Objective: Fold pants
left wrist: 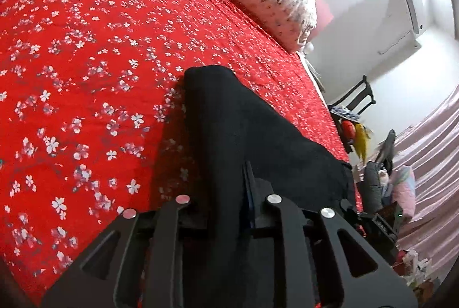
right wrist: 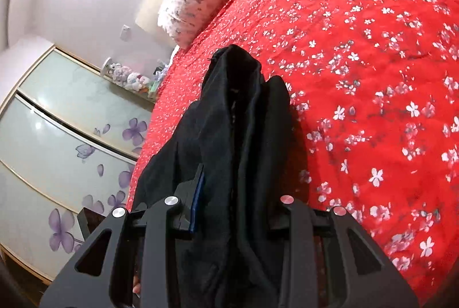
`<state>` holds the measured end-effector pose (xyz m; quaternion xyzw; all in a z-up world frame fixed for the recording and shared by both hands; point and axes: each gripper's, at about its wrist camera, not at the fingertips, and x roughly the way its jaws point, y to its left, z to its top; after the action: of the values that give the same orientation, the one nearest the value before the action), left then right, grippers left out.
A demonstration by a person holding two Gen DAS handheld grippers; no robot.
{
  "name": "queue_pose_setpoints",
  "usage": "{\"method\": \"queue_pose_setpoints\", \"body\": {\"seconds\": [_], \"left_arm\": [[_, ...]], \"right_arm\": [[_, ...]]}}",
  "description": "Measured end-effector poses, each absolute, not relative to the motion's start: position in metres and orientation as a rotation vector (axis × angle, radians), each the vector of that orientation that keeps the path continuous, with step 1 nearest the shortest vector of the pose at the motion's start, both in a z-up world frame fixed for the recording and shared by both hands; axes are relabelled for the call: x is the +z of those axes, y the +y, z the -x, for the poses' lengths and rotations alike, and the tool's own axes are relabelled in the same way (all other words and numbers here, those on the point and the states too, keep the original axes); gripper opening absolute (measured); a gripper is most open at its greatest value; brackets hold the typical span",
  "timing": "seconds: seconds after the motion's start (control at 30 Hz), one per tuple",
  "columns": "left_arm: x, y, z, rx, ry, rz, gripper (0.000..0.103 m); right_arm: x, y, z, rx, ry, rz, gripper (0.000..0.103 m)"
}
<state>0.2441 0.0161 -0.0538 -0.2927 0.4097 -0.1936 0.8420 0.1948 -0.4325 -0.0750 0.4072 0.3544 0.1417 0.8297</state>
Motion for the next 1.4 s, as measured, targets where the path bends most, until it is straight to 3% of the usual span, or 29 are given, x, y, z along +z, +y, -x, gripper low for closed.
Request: {"method": "queue_pose_setpoints", "body": {"seconds": [0.07, 0.17, 0.33, 0.4, 0.43, 0.47, 0.5, 0.53, 0.7, 0.8, 0.97, 1.1, 1.23, 1.4], "left_arm": [[-0.052, 0.018, -0.241, -0.384, 0.865, 0.617, 0.033], [-0.045, 0.036, -0.231, -0.284, 0.821, 0.667, 0.049], [-0.011, 0.058, -0.207, -0.183, 0.688, 0.632, 0.054], [0.006, 0.046, -0.198, -0.264, 0.653, 0.576, 0.073], [0.011, 0.037, -0.195, -0.327, 0.652, 0.557, 0.076], [0.013, 0.027, -0.193, -0.382, 0.657, 0.542, 0.08], [0.014, 0.014, -0.192, -0.435, 0.678, 0.521, 0.08], [0.013, 0.003, -0.193, -0.467, 0.703, 0.501, 0.08], [-0.025, -0.024, -0.213, -0.472, 0.902, 0.481, 0.082], [-0.052, -0.019, -0.223, -0.466, 0.981, 0.548, 0.072], [-0.052, -0.009, -0.222, -0.465, 0.949, 0.629, 0.073], [-0.028, 0.003, -0.226, -0.452, 0.807, 0.68, 0.087], [-0.031, -0.003, -0.256, -0.5, 0.841, 0.727, 0.087], [-0.039, -0.027, -0.292, -0.464, 0.89, 0.655, 0.088]], "right_arm": [[-0.075, -0.432, -0.194, 0.277, 0.775, -0.846, 0.039], [-0.065, -0.431, -0.189, 0.185, 0.792, -0.753, 0.06], [-0.016, -0.433, -0.161, 0.044, 0.62, -0.615, 0.061], [0.003, -0.423, -0.154, 0.139, 0.569, -0.579, 0.061], [0.007, -0.417, -0.153, 0.202, 0.576, -0.586, 0.062], [0.008, -0.412, -0.153, 0.257, 0.593, -0.6, 0.07], [0.007, -0.406, -0.154, 0.304, 0.614, -0.621, 0.08], [0.001, -0.401, -0.157, 0.35, 0.653, -0.661, 0.083], [-0.04, -0.404, -0.176, 0.363, 0.801, -0.796, 0.083], [-0.054, -0.419, -0.176, 0.359, 0.775, -0.862, 0.082], [-0.041, -0.419, -0.17, 0.369, 0.763, -0.856, 0.083], [-0.015, -0.426, -0.18, 0.39, 0.624, -0.848, 0.092], [-0.032, -0.428, -0.212, 0.433, 0.679, -0.955, 0.092], [-0.05, -0.429, -0.232, 0.316, 0.756, -0.892, 0.091]]}}
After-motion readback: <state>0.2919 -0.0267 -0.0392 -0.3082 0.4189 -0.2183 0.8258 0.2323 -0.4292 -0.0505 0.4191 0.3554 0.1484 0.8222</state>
